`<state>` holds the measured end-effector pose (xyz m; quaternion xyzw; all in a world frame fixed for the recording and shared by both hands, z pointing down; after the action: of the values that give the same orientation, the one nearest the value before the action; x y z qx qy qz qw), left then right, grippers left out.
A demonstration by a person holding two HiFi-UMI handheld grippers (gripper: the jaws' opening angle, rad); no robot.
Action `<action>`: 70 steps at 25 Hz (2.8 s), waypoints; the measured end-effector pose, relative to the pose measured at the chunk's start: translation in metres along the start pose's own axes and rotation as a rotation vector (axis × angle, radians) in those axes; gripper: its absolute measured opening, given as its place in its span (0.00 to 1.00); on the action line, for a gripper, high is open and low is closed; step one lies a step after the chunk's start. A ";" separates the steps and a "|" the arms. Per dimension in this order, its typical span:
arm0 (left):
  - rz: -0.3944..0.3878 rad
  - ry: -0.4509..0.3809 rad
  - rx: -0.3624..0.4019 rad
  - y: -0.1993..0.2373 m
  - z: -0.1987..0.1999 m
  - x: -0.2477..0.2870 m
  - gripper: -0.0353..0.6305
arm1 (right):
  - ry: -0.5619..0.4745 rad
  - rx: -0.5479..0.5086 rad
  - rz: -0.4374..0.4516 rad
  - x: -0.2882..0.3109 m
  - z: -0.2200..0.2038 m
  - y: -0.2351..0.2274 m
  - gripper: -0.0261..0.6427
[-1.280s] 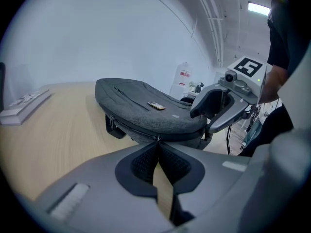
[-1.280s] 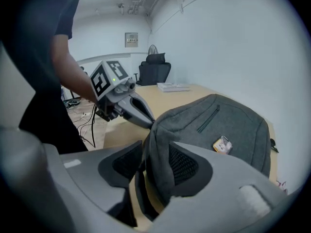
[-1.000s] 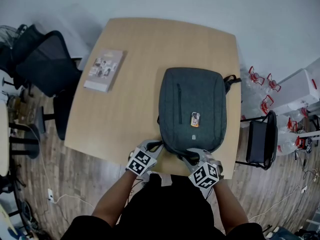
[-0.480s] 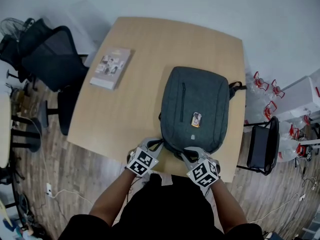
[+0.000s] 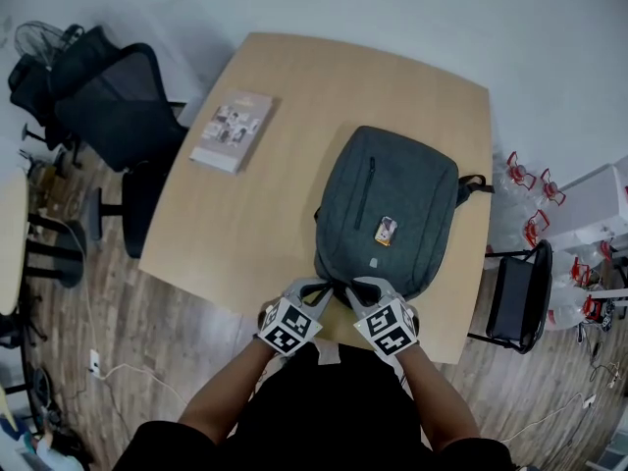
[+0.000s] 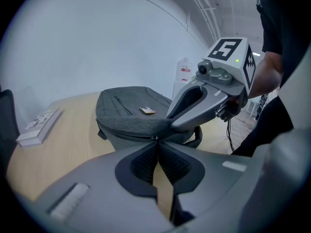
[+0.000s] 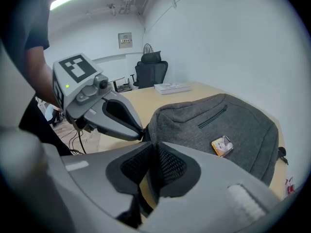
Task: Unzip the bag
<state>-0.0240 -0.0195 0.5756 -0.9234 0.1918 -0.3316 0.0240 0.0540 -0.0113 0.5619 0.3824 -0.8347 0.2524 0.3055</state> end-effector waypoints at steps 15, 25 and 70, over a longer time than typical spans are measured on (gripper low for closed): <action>0.056 -0.007 -0.096 0.021 -0.018 -0.006 0.09 | 0.052 -0.175 0.041 -0.019 -0.024 -0.008 0.24; 0.089 0.018 -0.094 0.051 -0.032 -0.017 0.09 | 0.139 -0.315 0.007 -0.014 -0.042 -0.021 0.16; 0.101 0.070 -0.077 0.018 -0.023 -0.018 0.09 | 0.003 -0.031 0.092 0.041 0.035 0.027 0.09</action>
<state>-0.0568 -0.0275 0.5796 -0.9007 0.2515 -0.3542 -0.0015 -0.0001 -0.0381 0.5617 0.3382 -0.8549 0.2537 0.3006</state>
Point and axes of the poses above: the fingertips, and each gripper's own axes: x forward along the fingers, y to its left, z out of its top, the point moved 4 cm from there along -x, backward along the fingers, and after that the axes turned 15 degrees about x, right-handed, at the moved point
